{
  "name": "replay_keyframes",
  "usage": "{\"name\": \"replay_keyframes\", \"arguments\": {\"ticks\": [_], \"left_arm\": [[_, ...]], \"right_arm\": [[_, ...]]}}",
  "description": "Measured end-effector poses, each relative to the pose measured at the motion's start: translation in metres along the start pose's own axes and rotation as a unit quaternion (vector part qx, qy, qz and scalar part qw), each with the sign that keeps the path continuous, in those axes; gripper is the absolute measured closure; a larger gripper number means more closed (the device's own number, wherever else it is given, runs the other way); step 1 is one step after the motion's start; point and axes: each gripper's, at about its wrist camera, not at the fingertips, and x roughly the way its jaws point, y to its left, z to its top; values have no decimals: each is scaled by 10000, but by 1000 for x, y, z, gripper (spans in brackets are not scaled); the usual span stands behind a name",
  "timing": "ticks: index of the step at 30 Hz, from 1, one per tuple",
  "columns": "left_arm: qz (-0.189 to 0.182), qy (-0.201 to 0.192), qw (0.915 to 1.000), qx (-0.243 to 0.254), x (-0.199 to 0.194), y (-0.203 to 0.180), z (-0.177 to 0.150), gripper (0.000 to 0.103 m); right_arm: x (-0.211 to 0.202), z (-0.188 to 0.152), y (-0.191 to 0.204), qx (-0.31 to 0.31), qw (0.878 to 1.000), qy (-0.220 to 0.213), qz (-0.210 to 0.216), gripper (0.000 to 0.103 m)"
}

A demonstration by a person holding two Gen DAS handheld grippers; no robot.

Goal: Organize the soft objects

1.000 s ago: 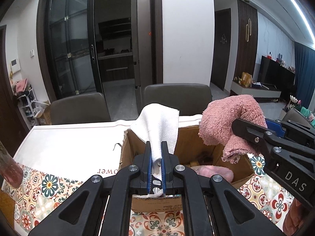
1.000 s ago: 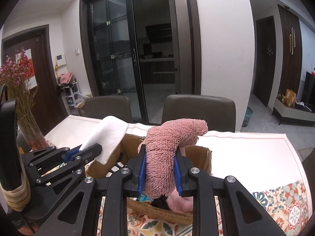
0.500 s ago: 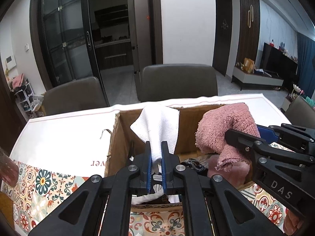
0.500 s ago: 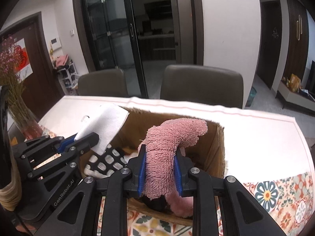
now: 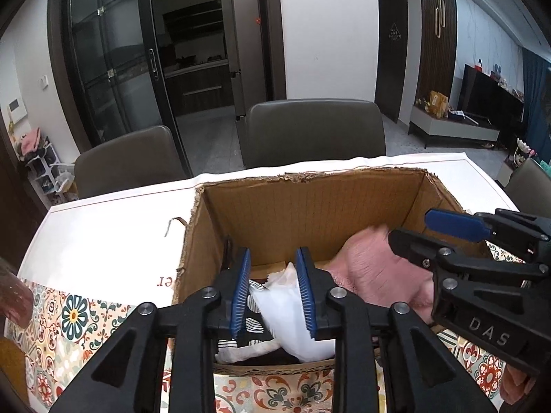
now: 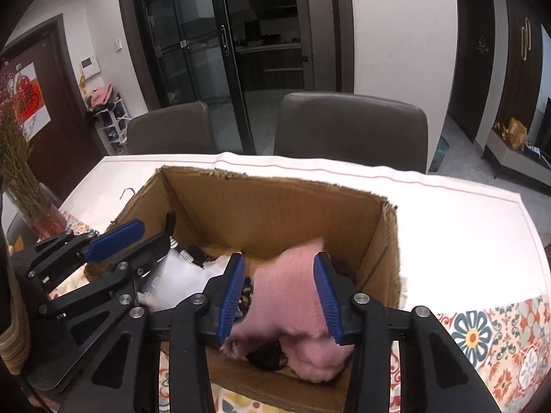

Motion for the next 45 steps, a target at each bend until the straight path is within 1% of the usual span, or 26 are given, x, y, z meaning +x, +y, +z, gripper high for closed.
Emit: {"name": "replay_keyframes", "arguments": {"ticks": [2,7,10,12,16,17,22,27,28,29,30,32,35,40,45], "left_arm": [[40,-59,10000,-24,-6,1,1,73],[158,-228,9996,-91,-26,6,-1,68],[231,-354,9990,-138,-46,7,-3,65],[308,-395,9986,-158,-58,9,-5,60],[386,-476,9979,-213,-84,13,-11,59],[374,-495,9978,-227,-88,14,-12,57],[458,-689,9963,-227,-126,17,-24,53],[383,-791,9958,-271,-156,20,-34,49],[380,-810,9956,-279,-161,19,-36,49],[380,-829,9954,-282,-166,19,-38,48],[380,-853,9952,-285,-172,19,-40,47],[396,-899,9947,-301,-182,18,-43,46],[424,-972,9938,-319,-199,16,-47,44],[467,-1056,9927,-346,-225,10,-59,42],[567,-1169,9908,-392,-251,3,-74,37]], "right_arm": [[-4,1,1,8,10000,-49,-22,58],[-24,1,5,17,9996,-235,-166,58],[-38,-1,6,64,9993,-325,-190,58],[-51,-4,10,70,9989,-407,-243,58],[-75,-12,13,158,9978,-561,-301,58],[-79,-13,13,182,9977,-575,-296,58],[-110,-27,20,332,9961,-729,-370,58],[-139,-39,28,396,9939,-902,-486,57],[-147,-42,30,406,9933,-949,-521,54],[-151,-44,31,416,9928,-988,-542,48],[-158,-48,33,434,9918,-1048,-590,47],[-172,-54,38,433,9898,-1183,-671,46],[-189,-60,45,371,9885,-1261,-742,46],[-214,-74,49,340,9871,-1346,-791,46],[-238,-95,53,269,9872,-1372,-774,46]]}}
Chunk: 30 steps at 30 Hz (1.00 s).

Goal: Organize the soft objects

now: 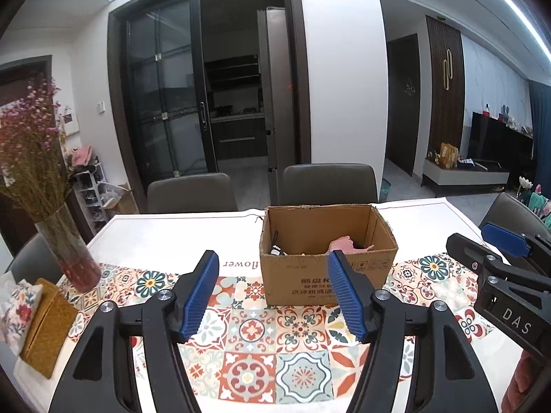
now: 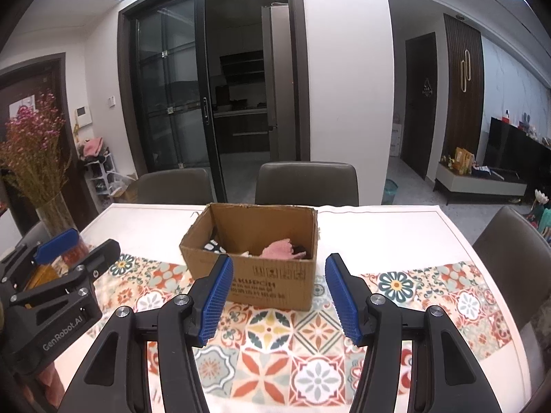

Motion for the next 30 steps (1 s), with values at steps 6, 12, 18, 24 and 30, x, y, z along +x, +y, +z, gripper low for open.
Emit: {"name": "replay_keyframes", "arguments": {"ticks": [6,12,18,24,30], "left_arm": [[69,-70,9999,-59,-35,-6,-14,30],[124,-154,9998,-101,-69,-12,-26,22],[208,-303,9992,-132,-104,-16,-37,13],[269,-433,9985,-175,-131,-18,-43,5],[296,-509,9980,-226,-151,-18,-50,1]], "right_arm": [[-25,-15,-9,27,9999,70,73,46],[-56,-27,-19,111,9999,-16,74,37],[-91,-40,-20,73,9999,-130,51,37],[-116,-46,-21,95,9997,-225,22,33],[-138,-50,-19,62,9994,-333,-2,33]]}}
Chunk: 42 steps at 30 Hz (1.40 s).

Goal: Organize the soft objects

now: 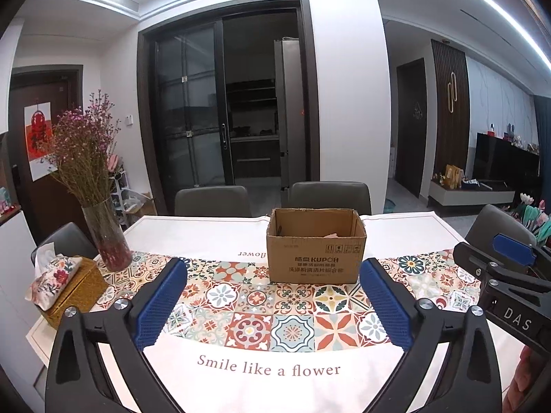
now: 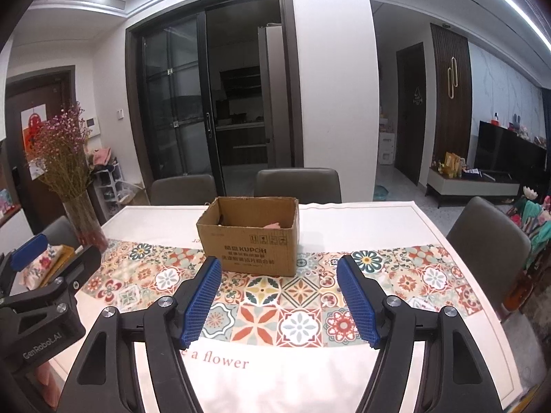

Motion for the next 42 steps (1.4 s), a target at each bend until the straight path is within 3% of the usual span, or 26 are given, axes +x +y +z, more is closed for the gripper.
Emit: {"name": "replay_keyframes", "arguments": {"ticks": [19,42], "left_arm": [[51,-170,9998,3,-40,-6,-3,0],[82,-204,9998,9,-44,-12,-5,0]], "right_arm": [[-30,-6,-4,-16,9998,-180,75,33],[-33,-11,-9,32,9997,-198,125,33]]}}
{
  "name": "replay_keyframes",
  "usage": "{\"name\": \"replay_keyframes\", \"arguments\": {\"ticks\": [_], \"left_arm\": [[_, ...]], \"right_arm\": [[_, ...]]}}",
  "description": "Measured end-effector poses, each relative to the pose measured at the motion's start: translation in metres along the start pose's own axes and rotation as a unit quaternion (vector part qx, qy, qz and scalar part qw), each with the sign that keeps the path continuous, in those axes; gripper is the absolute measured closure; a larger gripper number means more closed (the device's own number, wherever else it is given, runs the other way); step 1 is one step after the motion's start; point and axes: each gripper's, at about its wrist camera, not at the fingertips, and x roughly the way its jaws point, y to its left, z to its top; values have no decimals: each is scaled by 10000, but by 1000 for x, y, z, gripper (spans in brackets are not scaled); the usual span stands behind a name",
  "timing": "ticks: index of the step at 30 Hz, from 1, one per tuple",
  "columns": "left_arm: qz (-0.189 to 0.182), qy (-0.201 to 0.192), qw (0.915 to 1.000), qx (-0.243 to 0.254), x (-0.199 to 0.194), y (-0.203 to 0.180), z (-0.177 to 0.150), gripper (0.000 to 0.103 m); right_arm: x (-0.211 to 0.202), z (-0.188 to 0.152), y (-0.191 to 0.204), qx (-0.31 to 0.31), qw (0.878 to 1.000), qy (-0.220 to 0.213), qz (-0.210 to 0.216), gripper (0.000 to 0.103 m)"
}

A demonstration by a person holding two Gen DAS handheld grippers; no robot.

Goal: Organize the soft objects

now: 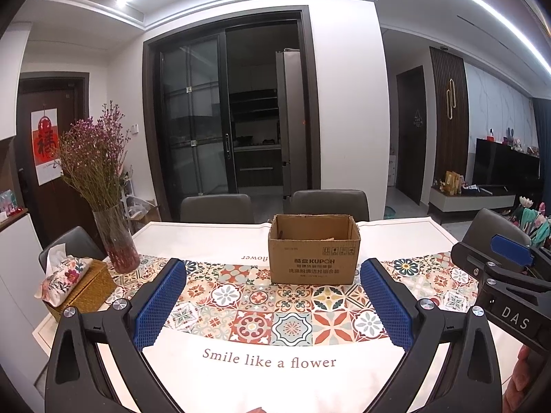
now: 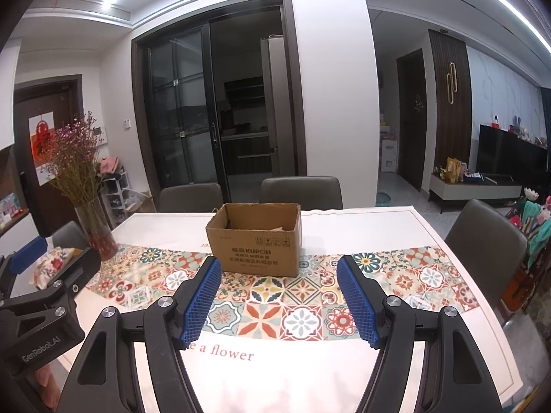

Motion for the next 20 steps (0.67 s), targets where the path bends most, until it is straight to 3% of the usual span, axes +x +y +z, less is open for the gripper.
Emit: {"name": "replay_keyframes", "arguments": {"ticks": [20], "left_arm": [[-13,-29,10000,20,-2,0,-1,0]], "right_arm": [[0,0,1,20,10000,22,-12,33]]}}
